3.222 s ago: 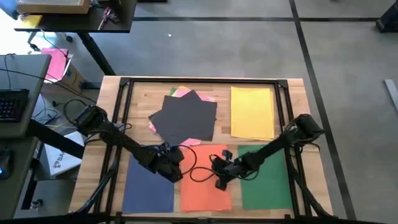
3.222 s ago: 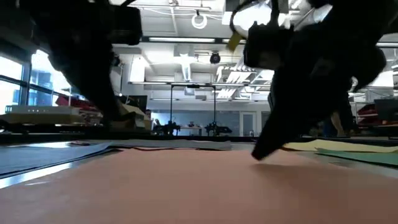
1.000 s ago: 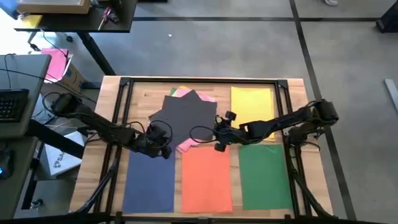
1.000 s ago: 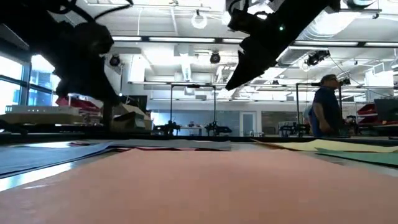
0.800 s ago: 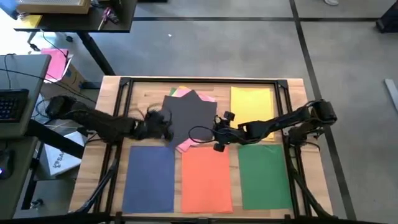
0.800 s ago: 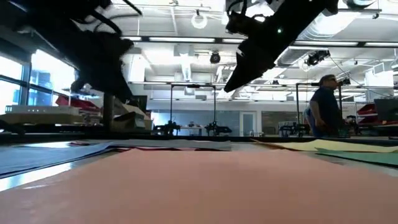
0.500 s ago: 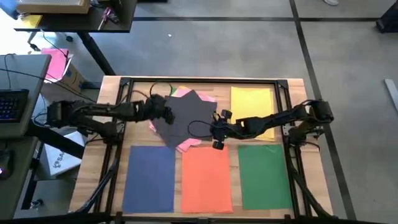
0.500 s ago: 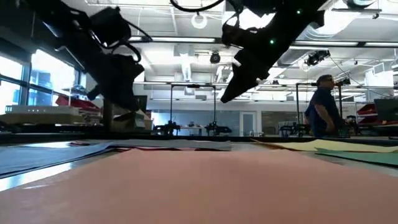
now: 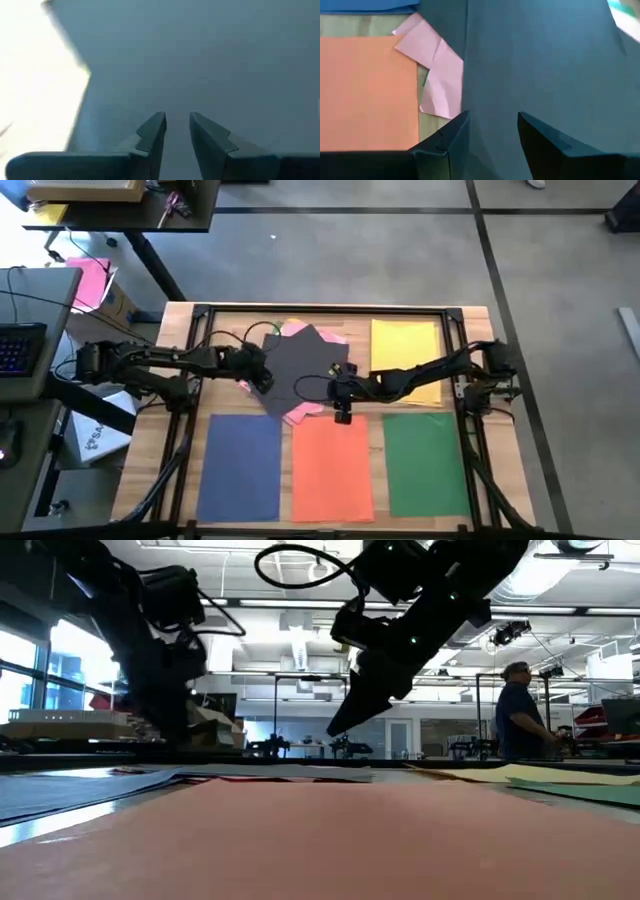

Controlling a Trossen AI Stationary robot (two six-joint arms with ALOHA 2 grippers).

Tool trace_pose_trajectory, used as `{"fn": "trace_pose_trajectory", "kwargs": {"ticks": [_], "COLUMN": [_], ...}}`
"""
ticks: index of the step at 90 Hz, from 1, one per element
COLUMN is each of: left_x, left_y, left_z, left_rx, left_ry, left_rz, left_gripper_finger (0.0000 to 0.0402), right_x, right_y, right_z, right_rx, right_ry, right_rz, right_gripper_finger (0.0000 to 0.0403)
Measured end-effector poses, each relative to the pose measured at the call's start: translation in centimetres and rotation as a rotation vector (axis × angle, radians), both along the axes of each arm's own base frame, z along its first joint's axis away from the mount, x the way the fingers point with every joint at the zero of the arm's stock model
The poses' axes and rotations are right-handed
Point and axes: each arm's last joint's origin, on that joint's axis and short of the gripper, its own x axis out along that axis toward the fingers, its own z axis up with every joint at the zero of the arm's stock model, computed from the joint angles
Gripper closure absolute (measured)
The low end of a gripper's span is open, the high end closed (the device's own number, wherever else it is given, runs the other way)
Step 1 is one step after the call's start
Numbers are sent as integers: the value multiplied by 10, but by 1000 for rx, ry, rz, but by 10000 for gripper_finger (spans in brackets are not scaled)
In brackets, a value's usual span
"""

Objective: Organize paper
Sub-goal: Adjust the colored papers

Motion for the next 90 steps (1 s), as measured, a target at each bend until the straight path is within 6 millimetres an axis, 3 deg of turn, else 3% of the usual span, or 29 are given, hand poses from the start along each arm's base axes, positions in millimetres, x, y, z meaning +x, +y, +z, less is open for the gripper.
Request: {"fn": "trace_pose_trajectory", "kwargs": {"ticks": [29, 50, 66, 90], "left_x": [-18, -19, -26, -19], "left_y": [-1, 3, 2, 3], "left_z": [-5, -8, -26, -36], "left_rx": [140, 53, 0, -10], "left_ry": [169, 163, 189, 98], "left_rz": [230, 247, 265, 257], "left_gripper_finger": [357, 379, 391, 395], "right_x": [-1, -3, -2, 1], "right_y": [10, 12, 11, 1], "right_z": [0, -2, -4, -36], "right_rx": [20, 74, 136, 150], "right_ry": [-2, 10, -7, 76], "right_rz": [-2, -57, -123, -183], "right_gripper_finger": [253, 253, 253, 253]}}
